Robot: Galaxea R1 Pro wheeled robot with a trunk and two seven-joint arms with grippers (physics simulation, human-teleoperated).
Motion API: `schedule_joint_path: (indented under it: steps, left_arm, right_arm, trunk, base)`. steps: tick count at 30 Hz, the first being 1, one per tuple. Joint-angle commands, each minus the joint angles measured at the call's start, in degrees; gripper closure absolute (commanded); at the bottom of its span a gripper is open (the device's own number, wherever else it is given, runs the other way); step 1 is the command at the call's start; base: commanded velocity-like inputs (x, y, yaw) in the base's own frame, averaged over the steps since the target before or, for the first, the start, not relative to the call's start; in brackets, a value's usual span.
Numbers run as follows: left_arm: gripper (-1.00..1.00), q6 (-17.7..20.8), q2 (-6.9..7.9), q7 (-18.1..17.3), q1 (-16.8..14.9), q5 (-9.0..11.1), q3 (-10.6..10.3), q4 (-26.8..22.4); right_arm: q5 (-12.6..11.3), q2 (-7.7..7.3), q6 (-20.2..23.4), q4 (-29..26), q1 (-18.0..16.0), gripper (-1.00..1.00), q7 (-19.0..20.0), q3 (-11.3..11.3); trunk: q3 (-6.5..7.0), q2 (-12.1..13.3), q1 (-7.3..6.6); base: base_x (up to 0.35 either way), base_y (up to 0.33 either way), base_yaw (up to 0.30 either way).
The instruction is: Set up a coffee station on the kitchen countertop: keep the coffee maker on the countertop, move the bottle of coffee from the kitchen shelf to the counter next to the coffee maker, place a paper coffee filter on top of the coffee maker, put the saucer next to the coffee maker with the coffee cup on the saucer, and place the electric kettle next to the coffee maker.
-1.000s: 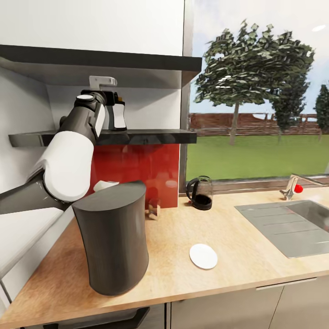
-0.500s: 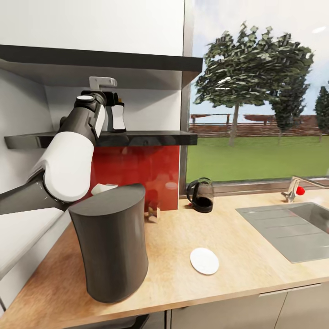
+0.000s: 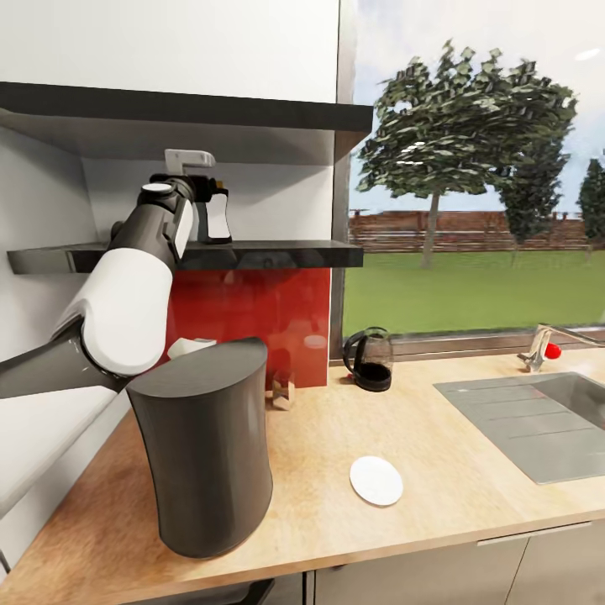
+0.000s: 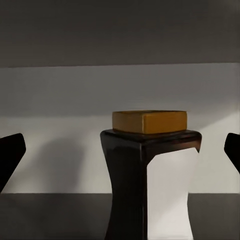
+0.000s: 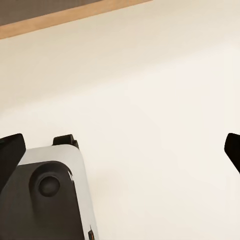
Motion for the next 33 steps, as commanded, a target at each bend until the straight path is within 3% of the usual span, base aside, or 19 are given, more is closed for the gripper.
schedule_joint_path:
  steps: [1,33]
  left_arm:
    - [-1.00,0.15,-0.07,-0.01,-0.01,-0.24,0.26,-0.05]
    - [-1.00,-0.03,-0.13,0.23,3.44,0.02,0.29,0.43]
  right_arm:
    - [0.60,0.00,-0.21,0.08,-0.03,-1.00,-0.14,-0.47]
    - [0.60,-0.01,-0.21,0.16,-0.03,-1.00,-0.15,-0.47]
  trunk:
    - [-0.03,-0.04,0.02]
    - [-0.03,-0.04,0.02]
  base:
    - [0.000,0.000,0.000]
    - [0.000,0.000,0.000]
